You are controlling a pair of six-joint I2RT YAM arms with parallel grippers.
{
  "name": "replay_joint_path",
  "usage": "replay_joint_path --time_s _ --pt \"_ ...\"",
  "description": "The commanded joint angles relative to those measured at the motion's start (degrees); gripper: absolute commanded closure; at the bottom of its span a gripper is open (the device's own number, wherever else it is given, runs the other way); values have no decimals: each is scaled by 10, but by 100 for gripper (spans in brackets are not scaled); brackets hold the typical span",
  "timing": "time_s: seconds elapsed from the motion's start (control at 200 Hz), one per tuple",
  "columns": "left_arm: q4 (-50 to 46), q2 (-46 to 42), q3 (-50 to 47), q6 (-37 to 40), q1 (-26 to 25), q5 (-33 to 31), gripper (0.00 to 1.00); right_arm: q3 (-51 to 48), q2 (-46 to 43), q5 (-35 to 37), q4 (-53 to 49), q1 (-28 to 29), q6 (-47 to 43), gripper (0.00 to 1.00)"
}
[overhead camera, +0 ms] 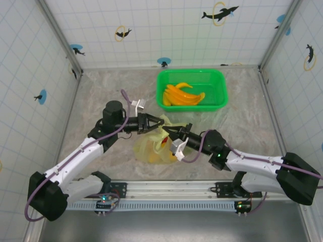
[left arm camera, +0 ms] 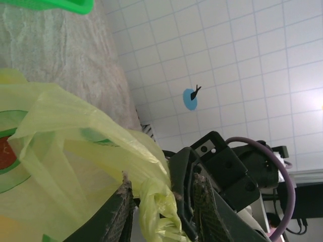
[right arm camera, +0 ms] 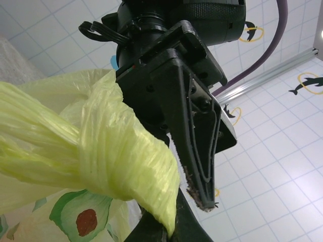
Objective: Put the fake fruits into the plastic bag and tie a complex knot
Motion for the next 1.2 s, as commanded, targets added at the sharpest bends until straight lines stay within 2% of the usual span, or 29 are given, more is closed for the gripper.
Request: replay_joint_path --time_s 0.0,0.105,0.215,0.39,0.465,0.55,0.746,0.891,0.936,1.026,1.061,1.106,1.141,1.196 --pt "-6 2 3 20 -1 8 70 13 4 2 19 4 -8 100" --pt "15 7 3 8 -3 22 81 15 6 7 14 4 -9 100" --pt "19 12 3 12 -6 25 100 14 7 9 11 3 -8 100" --pt "-2 9 18 43 -4 -18 100 27 9 21 -23 2 3 95" --pt "7 9 27 48 0 -42 100 30 9 32 -34 -1 23 86" --pt "16 19 38 49 9 -60 100 29 7 41 -42 -7 49 82" --pt "56 52 33 37 18 -75 100 25 -9 36 -68 -23 90 63" --pt "75 61 34 34 25 -84 100 22 -47 18 -107 -27 119 53" --pt "76 63 36 34 27 -83 100 19 -63 15 -107 -28 158 49" --pt "83 65 34 33 27 -83 100 30 -99 35 -119 -27 278 49" --pt "84 64 34 32 28 -82 100 44 -111 68 -138 -27 369 48" --pt "84 63 33 34 28 -82 100 80 -119 99 -219 -30 479 45" --pt "83 61 31 35 28 -84 100 109 -116 97 -282 -35 527 49" --pt "82 59 28 39 28 -87 100 145 -102 69 -365 -36 568 68"
